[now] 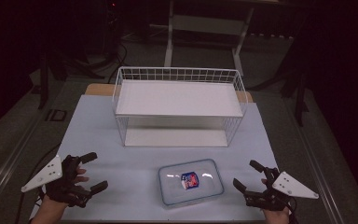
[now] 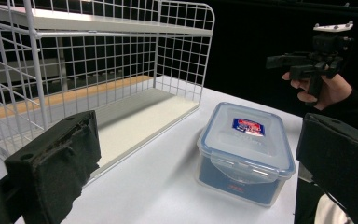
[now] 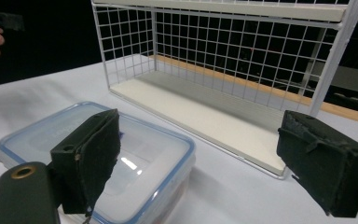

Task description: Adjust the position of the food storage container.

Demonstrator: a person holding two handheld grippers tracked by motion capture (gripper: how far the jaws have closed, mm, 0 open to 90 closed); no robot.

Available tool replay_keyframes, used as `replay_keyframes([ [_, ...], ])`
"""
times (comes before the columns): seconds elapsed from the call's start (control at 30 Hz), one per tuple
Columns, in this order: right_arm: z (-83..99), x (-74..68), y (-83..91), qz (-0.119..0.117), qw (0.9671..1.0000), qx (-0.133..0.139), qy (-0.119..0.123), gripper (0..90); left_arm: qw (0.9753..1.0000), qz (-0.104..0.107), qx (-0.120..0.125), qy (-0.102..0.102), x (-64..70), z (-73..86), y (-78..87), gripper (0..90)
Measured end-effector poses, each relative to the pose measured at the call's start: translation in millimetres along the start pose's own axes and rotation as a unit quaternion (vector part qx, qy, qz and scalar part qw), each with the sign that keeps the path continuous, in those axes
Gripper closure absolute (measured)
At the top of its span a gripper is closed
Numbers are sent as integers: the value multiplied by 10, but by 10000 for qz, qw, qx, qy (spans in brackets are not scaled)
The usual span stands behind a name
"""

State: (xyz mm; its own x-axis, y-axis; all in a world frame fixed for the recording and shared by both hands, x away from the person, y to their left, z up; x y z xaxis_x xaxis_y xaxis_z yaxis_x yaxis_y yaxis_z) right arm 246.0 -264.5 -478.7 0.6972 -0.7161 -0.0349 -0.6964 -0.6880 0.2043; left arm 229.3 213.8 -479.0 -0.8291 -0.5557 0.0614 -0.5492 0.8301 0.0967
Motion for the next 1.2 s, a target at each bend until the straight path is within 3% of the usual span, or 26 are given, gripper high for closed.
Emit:
replay_keyframes([
  [0.27,-159,-93,30,-53,9997,149,-191,115,10000,-1,2,-36,8,-12,3,0],
  [0.43,-273,-257,38,-344,9990,261,-149,117,10000,-30,24,-25,-8,-17,9,0],
  [0.57,-290,-407,-6,-524,9986,75,-74,140,10000,-22,20,-15,-11,-9,1,0],
  [0.7,-239,-541,-74,-731,9970,-232,78,268,10000,-14,2,-40,-4,-7,-4,0],
  [0.8,-151,-634,-140,-928,9944,-501,37,346,10000,-13,12,-46,-3,-10,-2,0],
  [0.83,-134,-651,-151,-982,9938,-530,8,365,10000,-7,21,-32,-6,-10,-2,0],
  [0.87,-109,-681,-166,-1046,9930,-556,-40,440,10000,-12,19,-30,-8,-10,-3,0],
  [0.97,-70,-742,-193,-1180,9910,-629,-77,502,10000,-16,8,-22,-10,-5,-8,0],
  [1.0,-18,-816,-233,-1316,9884,-761,-51,568,10000,-11,1,-28,-8,-4,-9,0],
  [1.1,80,-938,-306,-1575,9826,-980,-82,655,10000,-14,-11,-33,-4,1,-8,0],
  [1.17,120,-972,-336,-1610,9808,-1096,-50,677,10000,-14,-15,-29,-7,4,-10,0],
  [1.2,200,-1036,-384,-1726,9761,-1323,32,724,10000,-6,-18,-32,-7,5,-11,0],
])
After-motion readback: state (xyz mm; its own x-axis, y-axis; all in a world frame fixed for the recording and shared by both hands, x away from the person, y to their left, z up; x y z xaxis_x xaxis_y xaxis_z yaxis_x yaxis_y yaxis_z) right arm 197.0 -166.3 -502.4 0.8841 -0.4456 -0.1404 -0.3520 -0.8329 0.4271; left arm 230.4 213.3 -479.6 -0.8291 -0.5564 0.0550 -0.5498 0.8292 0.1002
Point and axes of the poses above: each handheld gripper's, and its own axes: y roughly backward along the jaws, z roughly out of its underside, x roughly to its right, the point moved 6 cm from there along -y, roughly forward along the jaws, and after that the axes turned 3 degrees about -y, right-handed, at the moved point
